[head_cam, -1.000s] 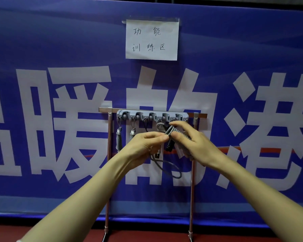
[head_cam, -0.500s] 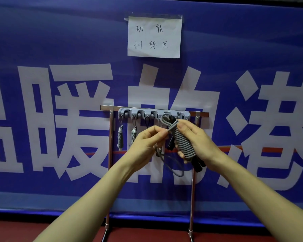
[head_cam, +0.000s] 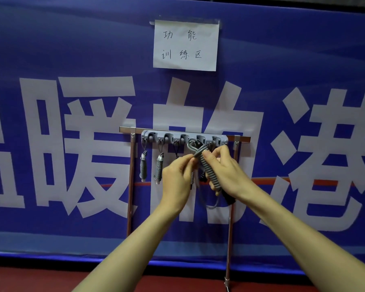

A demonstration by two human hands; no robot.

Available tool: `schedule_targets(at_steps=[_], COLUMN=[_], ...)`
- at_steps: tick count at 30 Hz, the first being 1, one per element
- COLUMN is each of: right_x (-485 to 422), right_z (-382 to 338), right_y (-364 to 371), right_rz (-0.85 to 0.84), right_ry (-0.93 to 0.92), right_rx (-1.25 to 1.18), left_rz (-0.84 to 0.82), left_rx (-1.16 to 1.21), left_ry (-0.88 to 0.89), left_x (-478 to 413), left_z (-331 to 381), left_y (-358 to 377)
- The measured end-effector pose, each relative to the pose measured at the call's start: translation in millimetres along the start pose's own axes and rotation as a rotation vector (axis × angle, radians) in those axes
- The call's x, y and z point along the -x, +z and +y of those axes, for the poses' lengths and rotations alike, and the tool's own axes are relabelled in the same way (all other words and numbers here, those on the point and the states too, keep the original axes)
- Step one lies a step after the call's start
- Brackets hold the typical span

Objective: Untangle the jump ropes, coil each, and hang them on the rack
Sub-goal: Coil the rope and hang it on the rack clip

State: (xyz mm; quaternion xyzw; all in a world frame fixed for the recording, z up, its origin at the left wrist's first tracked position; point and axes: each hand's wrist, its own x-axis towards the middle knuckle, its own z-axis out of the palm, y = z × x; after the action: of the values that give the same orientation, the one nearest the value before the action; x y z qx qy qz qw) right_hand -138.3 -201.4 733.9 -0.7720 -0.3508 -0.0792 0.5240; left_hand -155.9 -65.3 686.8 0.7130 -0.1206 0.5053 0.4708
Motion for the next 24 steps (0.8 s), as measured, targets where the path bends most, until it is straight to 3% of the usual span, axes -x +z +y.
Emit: schedule_targets(at_steps=[4,6,11,15,18,22,24], right_x=[-1.6,-1.0,-1.2,-1.7,-1.2,3.0,5.3], right_z=[3.1,4.1,3.2,8.0,8.5,18.3,21.0], right_y=[6.6,11.4,24.6,34.2,31.1,29.8,38.3], right_rz=[0.059,0.069,0.063,0.058,0.003,-0.036,-0.017], right_ry=[-0.003,0.006,0.103,0.289,0.310,0.272,0.292], right_rx=[-0.011,-0.060,-0.222,-0.490,-0.641,-0.516,-0.337], left_rz=[-0.142,-0.136,-0.067,-0.042,-0.044,-0.074,-0.076], left_rx=[0.617,0.779,0.770,0.733,0.794,0.925,0.967], left_ry=[-0.422,-0.525,-0.572,-0.590,-0.632,-0.725,-0.753], left_x=[1.8,0.3,5.1,5.1,-4.4,-9.4,-6.5], left_z=[24.6,32.4,32.4,31.2,26.3,15.9,11.6], left_y=[0.0,1.7,12.6,13.2,4.0,-9.6,-11.6])
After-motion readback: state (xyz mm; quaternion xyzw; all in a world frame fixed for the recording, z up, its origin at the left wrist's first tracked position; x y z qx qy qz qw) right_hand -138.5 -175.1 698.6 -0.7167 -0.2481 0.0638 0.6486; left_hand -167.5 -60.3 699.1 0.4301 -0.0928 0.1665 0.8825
